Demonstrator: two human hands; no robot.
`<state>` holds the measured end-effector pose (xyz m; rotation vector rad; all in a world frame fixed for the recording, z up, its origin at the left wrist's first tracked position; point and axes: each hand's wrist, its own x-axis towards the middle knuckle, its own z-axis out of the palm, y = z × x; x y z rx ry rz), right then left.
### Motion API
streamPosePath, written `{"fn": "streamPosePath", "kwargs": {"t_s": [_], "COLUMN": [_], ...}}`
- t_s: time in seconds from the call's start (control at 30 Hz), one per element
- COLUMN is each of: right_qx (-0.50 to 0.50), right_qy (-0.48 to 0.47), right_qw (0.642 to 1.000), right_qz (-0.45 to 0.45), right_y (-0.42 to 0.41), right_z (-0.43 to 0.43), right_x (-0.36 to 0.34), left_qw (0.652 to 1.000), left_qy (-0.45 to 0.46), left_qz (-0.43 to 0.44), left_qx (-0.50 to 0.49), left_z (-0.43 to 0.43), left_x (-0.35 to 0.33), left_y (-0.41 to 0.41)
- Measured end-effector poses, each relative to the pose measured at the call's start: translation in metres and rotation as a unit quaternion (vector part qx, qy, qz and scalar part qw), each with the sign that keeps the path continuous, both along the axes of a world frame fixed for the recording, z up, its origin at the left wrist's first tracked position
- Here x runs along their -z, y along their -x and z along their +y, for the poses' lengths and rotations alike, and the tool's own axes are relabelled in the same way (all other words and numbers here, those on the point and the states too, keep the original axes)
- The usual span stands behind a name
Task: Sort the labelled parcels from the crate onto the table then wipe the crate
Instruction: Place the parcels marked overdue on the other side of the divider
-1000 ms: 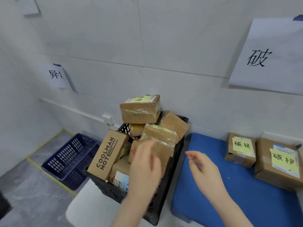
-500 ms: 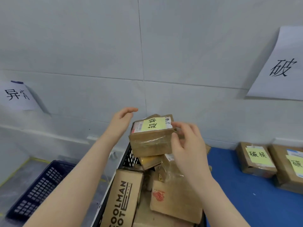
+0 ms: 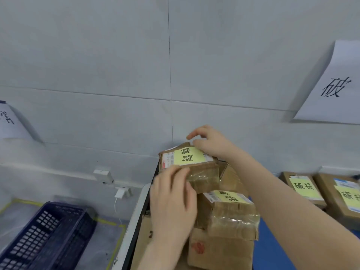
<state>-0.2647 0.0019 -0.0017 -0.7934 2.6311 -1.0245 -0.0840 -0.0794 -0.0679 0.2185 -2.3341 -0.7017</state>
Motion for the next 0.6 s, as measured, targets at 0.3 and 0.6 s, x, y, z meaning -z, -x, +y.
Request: {"fn": "streamPosePath", "kwargs": {"t_s": [0.3,0.6], "right_qx": [-0.017,-0.083], "right_qy": [0.086,0.158], "right_qw": [0.982,0.95], "right_qz": [-0.167,-0.255], "right_y": [-0.006,-0.035], "right_z": [0.02,0.022], "right_x": [0.007,0.02], "left_qw": [0.984,0.972], "left_qy": [-0.037,-0.161], "left_qz": [-0.156,-0.126], "left_qx": [-0.08,-0.114], "left_z": [0.035,0.025], "left_x": [0.011,-0.005], "left_y": [-0.004,-0.003]}}
